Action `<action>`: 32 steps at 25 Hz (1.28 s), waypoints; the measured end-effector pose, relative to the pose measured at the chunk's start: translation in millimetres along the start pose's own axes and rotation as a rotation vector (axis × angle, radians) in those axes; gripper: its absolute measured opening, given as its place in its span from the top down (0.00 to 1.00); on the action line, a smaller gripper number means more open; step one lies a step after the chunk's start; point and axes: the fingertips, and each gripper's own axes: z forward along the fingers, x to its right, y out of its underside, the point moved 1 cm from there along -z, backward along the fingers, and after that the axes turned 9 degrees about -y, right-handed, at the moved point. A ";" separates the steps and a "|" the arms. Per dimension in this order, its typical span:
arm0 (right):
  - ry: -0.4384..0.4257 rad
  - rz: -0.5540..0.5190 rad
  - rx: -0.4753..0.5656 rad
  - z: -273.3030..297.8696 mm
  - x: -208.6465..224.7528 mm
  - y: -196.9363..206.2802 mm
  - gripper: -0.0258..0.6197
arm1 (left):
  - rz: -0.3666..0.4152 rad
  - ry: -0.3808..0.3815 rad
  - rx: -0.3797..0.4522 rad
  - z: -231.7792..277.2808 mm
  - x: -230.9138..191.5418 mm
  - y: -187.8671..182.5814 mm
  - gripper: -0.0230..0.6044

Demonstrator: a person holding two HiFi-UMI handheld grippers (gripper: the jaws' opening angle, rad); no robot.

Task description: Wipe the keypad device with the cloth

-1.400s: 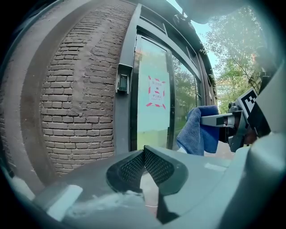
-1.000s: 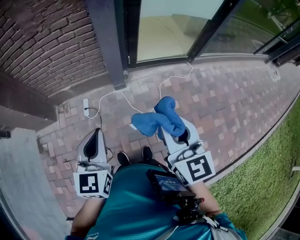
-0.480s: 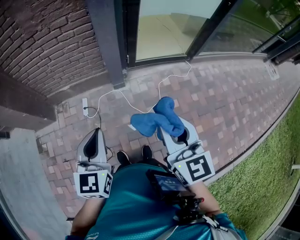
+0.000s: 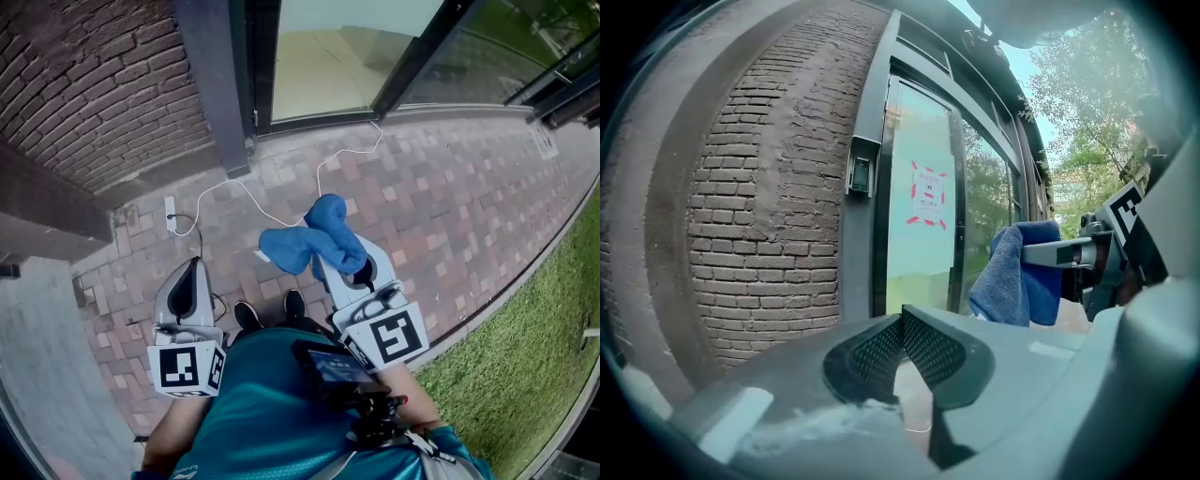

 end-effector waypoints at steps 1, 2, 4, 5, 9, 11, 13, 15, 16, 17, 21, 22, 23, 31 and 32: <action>0.001 0.000 0.000 0.6 -0.3 0.1 0.89 | 0.000 0.000 0.000 0.1 -0.7 0.3 0.97; 0.001 -0.001 -0.001 1.2 -0.7 0.1 0.89 | 0.000 0.001 0.000 0.2 -1.3 0.4 0.97; 0.002 -0.004 0.001 1.7 -1.2 -0.6 0.89 | 0.000 0.002 0.003 0.0 -1.8 0.0 0.97; 0.003 -0.004 0.003 1.8 -1.3 -1.0 0.89 | 0.000 0.003 0.005 -0.1 -1.8 -0.3 0.97; 0.005 -0.003 -0.001 4.3 -0.5 -0.7 0.89 | -0.001 0.008 0.003 2.1 -2.7 -0.5 0.97; 0.005 -0.001 -0.001 6.2 1.0 -0.8 0.89 | -0.001 0.008 0.001 4.2 -2.9 -0.6 0.97; 0.006 -0.001 -0.002 6.0 1.3 -0.6 0.89 | -0.001 0.009 0.001 4.3 -2.6 -0.6 0.97; 0.006 0.000 0.000 5.4 0.6 -0.4 0.89 | -0.001 0.008 0.000 3.1 -2.8 -0.1 0.97; 0.006 0.001 0.000 5.4 0.5 -0.2 0.89 | -0.001 0.007 -0.001 3.0 -2.8 0.3 0.97; 0.006 0.002 0.000 5.5 0.8 -0.1 0.89 | -0.002 0.007 -0.002 3.3 -2.7 0.7 0.97; 0.010 -0.001 -0.004 6.9 3.2 0.3 0.89 | -0.004 0.012 -0.005 7.0 -1.9 1.0 0.97; 0.010 -0.004 -0.006 7.5 3.6 0.8 0.89 | -0.005 0.013 -0.005 7.9 -2.0 1.1 0.97; 0.011 -0.010 -0.010 8.2 3.7 1.4 0.90 | -0.006 0.013 -0.006 8.6 -2.1 1.2 0.97; 0.012 0.013 -0.013 12.0 0.9 -2.6 0.90 | -0.003 0.014 -0.008 10.6 -1.6 2.0 0.97; 0.012 0.013 -0.012 12.6 1.3 -2.8 0.90 | -0.005 0.011 -0.010 10.8 -2.1 1.2 0.97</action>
